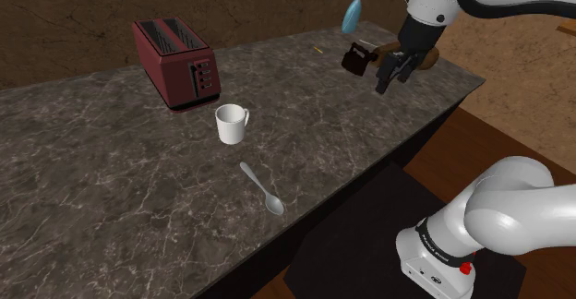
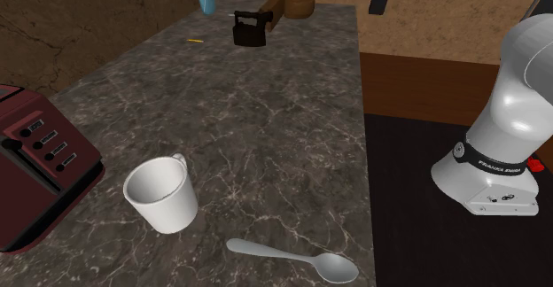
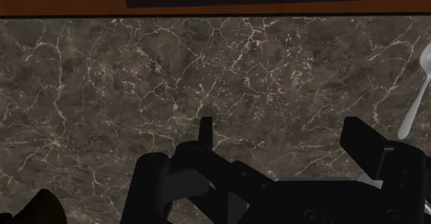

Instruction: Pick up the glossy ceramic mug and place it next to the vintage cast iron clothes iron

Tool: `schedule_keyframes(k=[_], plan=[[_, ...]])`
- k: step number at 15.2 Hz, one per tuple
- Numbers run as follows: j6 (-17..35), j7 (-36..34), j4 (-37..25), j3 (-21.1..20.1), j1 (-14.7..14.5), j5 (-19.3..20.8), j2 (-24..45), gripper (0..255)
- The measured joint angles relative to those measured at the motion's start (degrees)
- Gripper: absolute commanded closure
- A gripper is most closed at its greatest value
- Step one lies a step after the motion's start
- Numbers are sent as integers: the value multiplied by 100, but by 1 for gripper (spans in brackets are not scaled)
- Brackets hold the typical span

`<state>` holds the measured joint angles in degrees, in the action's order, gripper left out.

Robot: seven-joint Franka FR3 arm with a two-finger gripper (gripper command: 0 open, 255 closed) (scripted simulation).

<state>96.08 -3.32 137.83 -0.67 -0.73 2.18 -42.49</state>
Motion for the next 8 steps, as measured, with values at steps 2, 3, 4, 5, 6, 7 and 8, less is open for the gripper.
schedule_keyframes(k=[2, 3, 4, 5, 6, 7, 8], plan=[[62, -31, 3, -31, -16, -20, 65, 0], [133, -82, -60, -85, -43, -51, 206, 0], [258, -155, -72, -158, -77, -90, 357, 0], [348, -218, -100, -223, -108, -125, 486, 0], [440, -295, -181, -302, -143, -163, 668, 0], [556, -373, -247, -379, -175, -196, 864, 0], [657, -449, -342, -455, -206, -225, 1069, 0]])
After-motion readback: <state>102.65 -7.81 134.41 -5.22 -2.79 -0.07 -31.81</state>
